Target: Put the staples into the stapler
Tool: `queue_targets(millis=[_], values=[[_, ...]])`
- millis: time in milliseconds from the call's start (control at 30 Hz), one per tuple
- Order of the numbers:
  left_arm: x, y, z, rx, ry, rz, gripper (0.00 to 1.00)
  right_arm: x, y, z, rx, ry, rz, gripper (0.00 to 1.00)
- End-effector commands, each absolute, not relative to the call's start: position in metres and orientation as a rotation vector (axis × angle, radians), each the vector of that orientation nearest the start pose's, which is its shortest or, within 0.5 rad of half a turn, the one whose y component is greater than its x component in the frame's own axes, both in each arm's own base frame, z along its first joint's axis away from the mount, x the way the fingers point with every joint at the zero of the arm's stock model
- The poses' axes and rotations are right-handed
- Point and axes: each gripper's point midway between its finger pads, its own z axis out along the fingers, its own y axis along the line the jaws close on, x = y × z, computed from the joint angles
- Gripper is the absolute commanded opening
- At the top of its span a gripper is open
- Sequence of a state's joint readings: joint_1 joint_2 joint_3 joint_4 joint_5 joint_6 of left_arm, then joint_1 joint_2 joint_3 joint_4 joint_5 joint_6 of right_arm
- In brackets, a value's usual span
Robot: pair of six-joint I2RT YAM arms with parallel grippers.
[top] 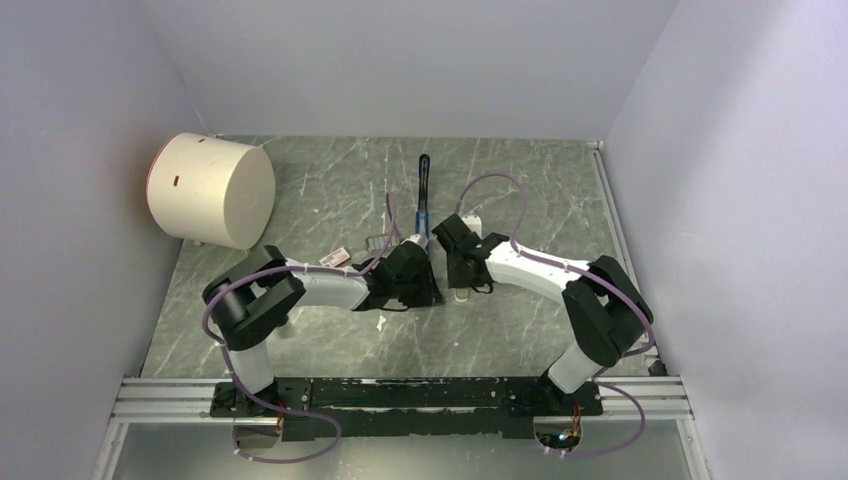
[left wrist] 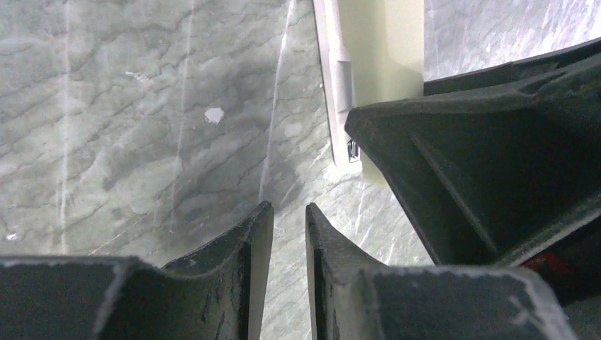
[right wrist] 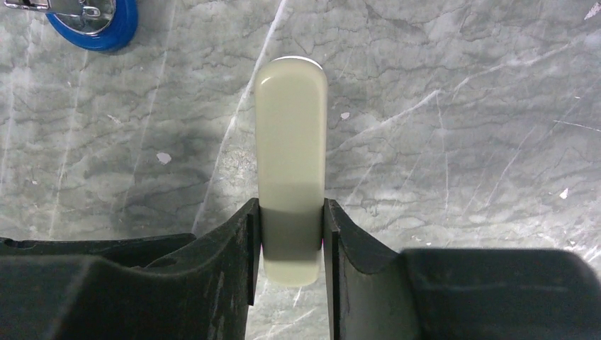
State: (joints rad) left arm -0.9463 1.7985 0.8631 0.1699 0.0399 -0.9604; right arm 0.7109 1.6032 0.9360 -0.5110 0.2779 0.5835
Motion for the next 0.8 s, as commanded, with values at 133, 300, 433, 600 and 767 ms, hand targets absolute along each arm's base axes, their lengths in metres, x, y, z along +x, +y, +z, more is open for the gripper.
queue_targets(millis=[133,300,433,600,767], values=[[0.223,-0.354,0.016,-0.002,2.557,-0.792,0.32,0.256,0.19,0.045,-0.082,2.681,0.058,0.59],[0.226,-0.35,0.022,0.0,2.536,-0.771,0.34,0.26,0.193,0.059,-0.08,2.643,0.098,0.67],[0.225,-0.346,0.024,-0.007,2.528,-0.764,0.35,0.261,0.191,0.054,-0.074,2.651,0.076,0.68],[0.223,-0.34,0.026,-0.019,2.523,-0.757,0.35,0.26,0.193,0.047,-0.085,2.669,0.078,0.68],[0.222,-0.332,0.029,-0.033,2.507,-0.742,0.35,0.253,0.193,0.029,-0.121,2.729,0.059,0.68]])
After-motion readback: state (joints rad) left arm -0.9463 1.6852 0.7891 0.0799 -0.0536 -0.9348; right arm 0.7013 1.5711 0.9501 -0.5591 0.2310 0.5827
